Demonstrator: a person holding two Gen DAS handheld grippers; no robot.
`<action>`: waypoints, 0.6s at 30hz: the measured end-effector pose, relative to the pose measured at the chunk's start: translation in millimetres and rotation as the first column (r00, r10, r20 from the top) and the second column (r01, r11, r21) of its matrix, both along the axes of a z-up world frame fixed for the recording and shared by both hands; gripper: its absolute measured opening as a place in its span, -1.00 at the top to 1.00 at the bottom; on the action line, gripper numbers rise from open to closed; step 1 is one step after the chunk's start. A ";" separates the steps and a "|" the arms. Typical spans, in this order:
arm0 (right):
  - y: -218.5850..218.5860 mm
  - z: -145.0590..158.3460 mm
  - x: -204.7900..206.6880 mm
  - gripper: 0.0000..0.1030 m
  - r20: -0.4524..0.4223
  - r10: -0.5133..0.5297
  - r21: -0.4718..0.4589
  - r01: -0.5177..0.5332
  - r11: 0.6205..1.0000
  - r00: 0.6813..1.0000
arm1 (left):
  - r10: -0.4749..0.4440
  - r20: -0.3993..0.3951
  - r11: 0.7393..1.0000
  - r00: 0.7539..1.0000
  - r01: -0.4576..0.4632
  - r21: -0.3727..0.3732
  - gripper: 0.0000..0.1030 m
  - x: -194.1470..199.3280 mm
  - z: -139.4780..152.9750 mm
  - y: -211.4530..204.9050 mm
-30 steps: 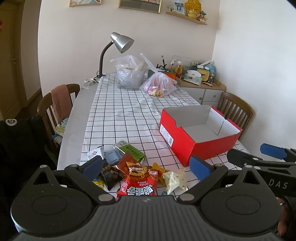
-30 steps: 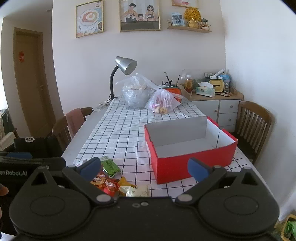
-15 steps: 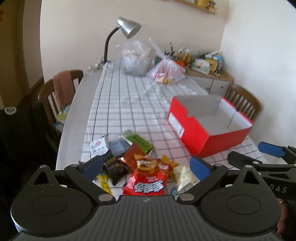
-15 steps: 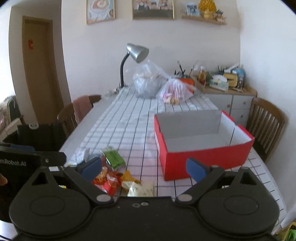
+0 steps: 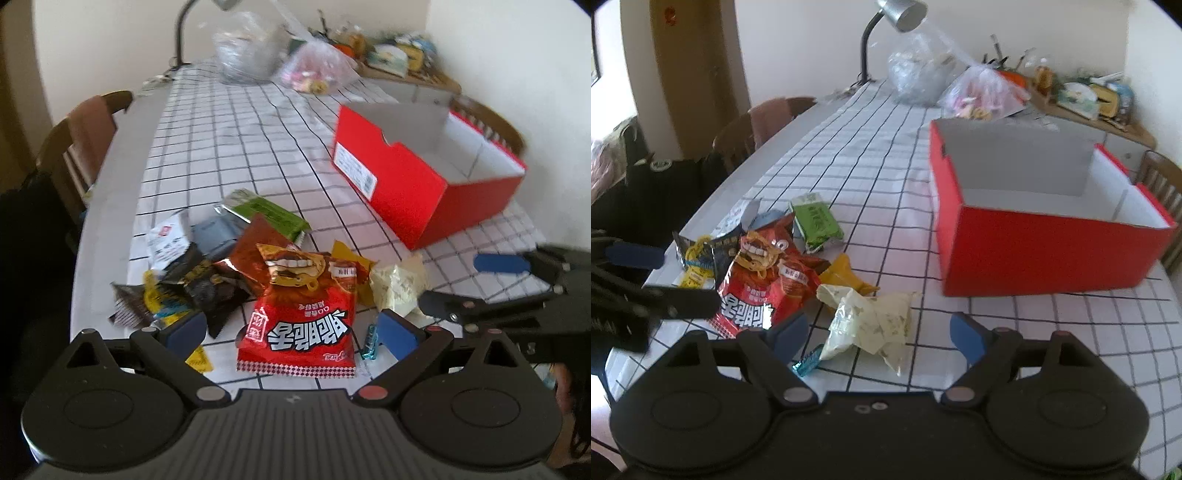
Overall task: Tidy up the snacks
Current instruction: 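Grasp the red chip bag with the left gripper while the right grasps the cream bag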
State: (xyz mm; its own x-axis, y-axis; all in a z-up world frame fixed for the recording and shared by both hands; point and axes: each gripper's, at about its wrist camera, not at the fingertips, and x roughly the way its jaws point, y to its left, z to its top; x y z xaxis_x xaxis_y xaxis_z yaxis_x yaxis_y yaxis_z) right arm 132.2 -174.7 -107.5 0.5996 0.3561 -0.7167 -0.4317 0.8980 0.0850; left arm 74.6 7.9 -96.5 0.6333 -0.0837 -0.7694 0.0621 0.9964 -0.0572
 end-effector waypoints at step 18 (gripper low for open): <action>-0.7 -34.8 50.7 -0.42 -0.202 -0.016 0.020 0.021 1.000 0.979 | -0.058 -0.117 0.996 0.991 0.065 0.054 -0.92 50.7 -43.2 -12.2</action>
